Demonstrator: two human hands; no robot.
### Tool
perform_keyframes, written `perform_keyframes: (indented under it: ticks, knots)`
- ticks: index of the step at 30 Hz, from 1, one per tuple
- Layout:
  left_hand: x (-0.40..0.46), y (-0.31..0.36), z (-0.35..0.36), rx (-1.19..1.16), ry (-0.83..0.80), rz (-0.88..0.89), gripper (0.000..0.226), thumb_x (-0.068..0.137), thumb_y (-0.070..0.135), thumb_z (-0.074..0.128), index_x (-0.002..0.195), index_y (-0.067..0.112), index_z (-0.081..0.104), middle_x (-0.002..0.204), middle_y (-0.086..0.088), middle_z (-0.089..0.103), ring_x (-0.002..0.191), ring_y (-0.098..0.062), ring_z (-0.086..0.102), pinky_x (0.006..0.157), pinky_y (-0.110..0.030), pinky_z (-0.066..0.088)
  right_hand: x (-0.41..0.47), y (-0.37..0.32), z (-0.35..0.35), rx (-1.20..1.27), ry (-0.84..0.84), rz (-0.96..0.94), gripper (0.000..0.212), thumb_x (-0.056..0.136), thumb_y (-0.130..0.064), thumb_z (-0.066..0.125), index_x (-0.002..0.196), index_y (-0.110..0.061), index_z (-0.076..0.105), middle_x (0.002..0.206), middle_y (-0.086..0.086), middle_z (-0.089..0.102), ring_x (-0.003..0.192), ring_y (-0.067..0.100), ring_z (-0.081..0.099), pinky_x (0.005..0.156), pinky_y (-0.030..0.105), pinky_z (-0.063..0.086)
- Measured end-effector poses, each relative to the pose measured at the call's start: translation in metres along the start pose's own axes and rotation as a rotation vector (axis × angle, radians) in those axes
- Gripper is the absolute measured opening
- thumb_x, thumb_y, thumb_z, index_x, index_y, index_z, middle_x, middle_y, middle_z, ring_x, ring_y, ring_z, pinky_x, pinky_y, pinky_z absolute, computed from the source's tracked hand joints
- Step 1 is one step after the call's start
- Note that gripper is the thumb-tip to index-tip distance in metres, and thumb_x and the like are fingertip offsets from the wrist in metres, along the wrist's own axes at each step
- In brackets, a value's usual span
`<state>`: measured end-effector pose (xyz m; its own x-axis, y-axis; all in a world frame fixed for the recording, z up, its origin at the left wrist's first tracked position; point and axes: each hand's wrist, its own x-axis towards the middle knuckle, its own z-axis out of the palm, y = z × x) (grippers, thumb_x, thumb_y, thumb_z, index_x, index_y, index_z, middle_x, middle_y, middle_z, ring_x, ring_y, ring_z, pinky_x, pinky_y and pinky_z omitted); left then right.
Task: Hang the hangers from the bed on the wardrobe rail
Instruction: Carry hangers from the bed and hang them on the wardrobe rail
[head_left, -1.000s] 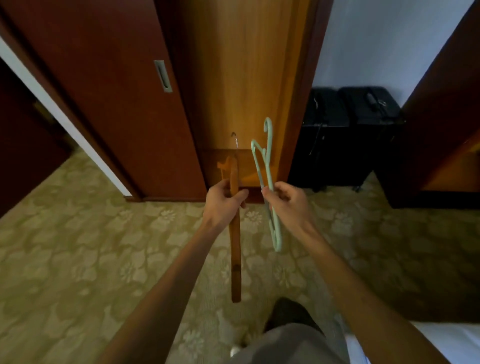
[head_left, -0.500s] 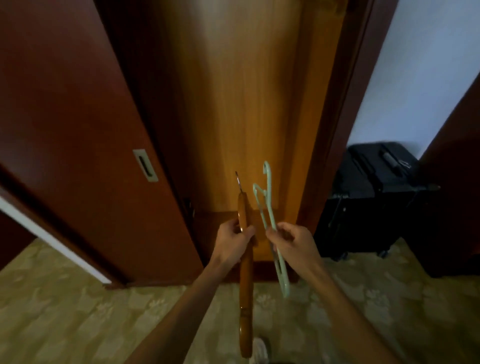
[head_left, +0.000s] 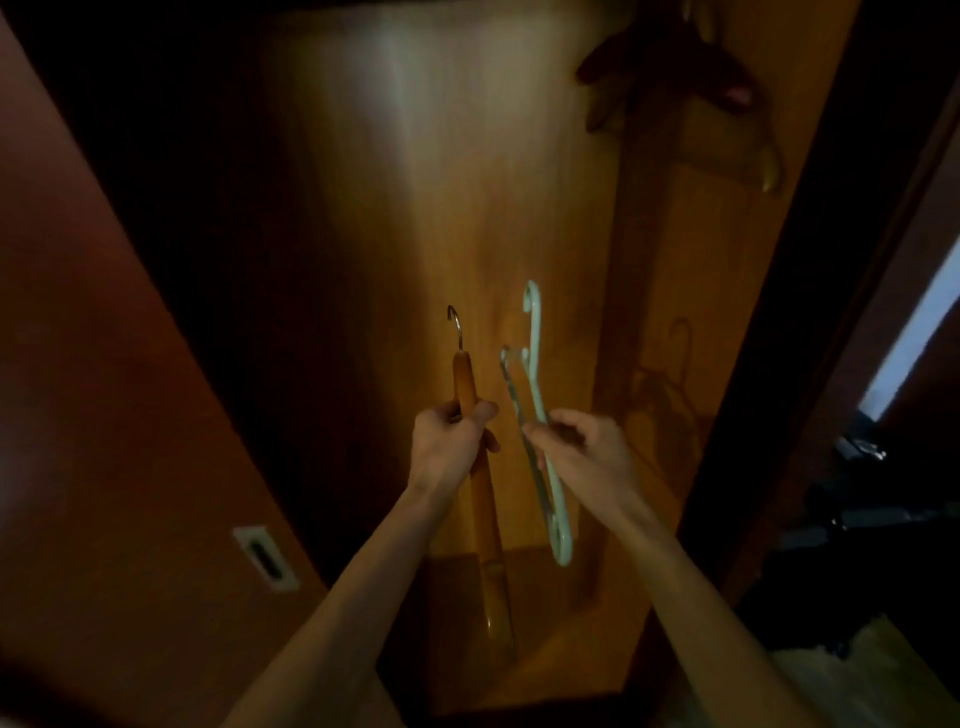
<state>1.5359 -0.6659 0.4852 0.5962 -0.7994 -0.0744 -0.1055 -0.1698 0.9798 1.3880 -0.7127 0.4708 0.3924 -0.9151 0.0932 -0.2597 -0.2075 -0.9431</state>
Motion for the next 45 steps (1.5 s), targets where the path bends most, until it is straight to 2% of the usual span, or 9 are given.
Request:
perform_keyframes:
  ticks: [3,9,16,20,27,31,36,40,45]
  knots:
    - [0.054,0.064,-0.005,-0.042,-0.040,0.080,0.027,0.092,0.032,0.065,0.081,0.009,0.073,0.056,-0.001,0.067,0.042,-0.003,0.054,0.041,-0.016,0.042,0.056,-0.053,-0.010,-0.029,0.053,-0.092,0.017,0.095,-0.032,0.066,0.096,-0.017,0.074,0.069,-0.009,0.066,0.059,-0.009,0.061,0.055,0.006,0.044]
    - [0.121,0.197,0.003,-0.161,-0.114,0.239,0.028,0.086,0.041,0.069,0.073,0.016,0.067,0.067,-0.010,0.073,0.078,-0.030,0.074,0.079,-0.043,0.058,0.145,-0.166,-0.056,-0.108,0.232,-0.265,0.019,0.094,-0.033,0.065,0.077,-0.025,0.072,0.062,-0.009,0.068,0.065,-0.001,0.065,0.065,0.016,0.044]
    - [0.177,0.294,0.040,-0.127,-0.205,0.434,0.026,0.092,0.044,0.063,0.084,0.021,0.071,0.066,0.000,0.071,0.052,-0.005,0.066,0.050,-0.017,0.047,0.221,-0.239,-0.111,-0.061,0.352,-0.341,0.021,0.089,-0.034,0.066,0.081,-0.019,0.078,0.073,0.001,0.072,0.073,0.012,0.067,0.068,0.025,0.049]
    - [0.198,0.328,0.070,-0.101,-0.191,0.465,0.030,0.090,0.045,0.063,0.087,0.019,0.077,0.073,-0.002,0.076,0.061,-0.011,0.071,0.058,-0.023,0.055,0.259,-0.252,-0.136,-0.009,0.335,-0.305,0.029,0.088,-0.035,0.065,0.089,-0.010,0.079,0.080,0.014,0.076,0.063,0.015,0.063,0.066,0.034,0.049]
    - [0.231,0.339,0.107,-0.076,-0.246,0.443,0.036,0.086,0.048,0.064,0.091,0.016,0.079,0.075,-0.005,0.078,0.071,-0.018,0.076,0.074,-0.033,0.062,0.292,-0.239,-0.154,0.006,0.336,-0.254,0.034,0.089,-0.032,0.063,0.080,-0.003,0.077,0.063,0.002,0.069,0.059,0.015,0.061,0.063,0.033,0.047]
    - [0.241,0.328,0.126,-0.079,-0.254,0.445,0.030,0.088,0.045,0.065,0.090,0.017,0.078,0.069,-0.002,0.075,0.064,-0.016,0.074,0.064,-0.029,0.062,0.296,-0.221,-0.156,0.022,0.389,-0.224,0.031,0.090,-0.028,0.063,0.080,-0.002,0.075,0.062,0.002,0.067,0.056,0.012,0.060,0.057,0.028,0.049]
    - [0.246,0.321,0.144,-0.090,-0.281,0.446,0.032,0.085,0.049,0.066,0.085,0.020,0.078,0.082,-0.008,0.078,0.080,-0.027,0.076,0.084,-0.045,0.061,0.292,-0.208,-0.166,0.024,0.390,-0.197,0.027,0.091,-0.029,0.064,0.074,-0.011,0.075,0.059,-0.001,0.068,0.054,0.009,0.063,0.056,0.026,0.050]
    - [0.243,0.318,0.159,-0.133,-0.253,0.476,0.029,0.093,0.044,0.063,0.097,0.019,0.076,0.089,-0.006,0.075,0.084,-0.022,0.073,0.075,-0.035,0.058,0.291,-0.205,-0.173,0.017,0.387,-0.190,0.025,0.093,-0.026,0.062,0.078,-0.011,0.075,0.061,0.002,0.066,0.057,0.014,0.062,0.057,0.030,0.049]
    - [0.235,0.315,0.168,-0.101,-0.212,0.551,0.030,0.098,0.043,0.058,0.101,0.016,0.072,0.071,0.002,0.065,0.066,-0.013,0.064,0.058,-0.024,0.045,0.289,-0.193,-0.175,-0.014,0.409,-0.183,0.023,0.096,-0.019,0.055,0.089,-0.017,0.077,0.067,0.007,0.067,0.060,0.017,0.061,0.061,0.034,0.052]
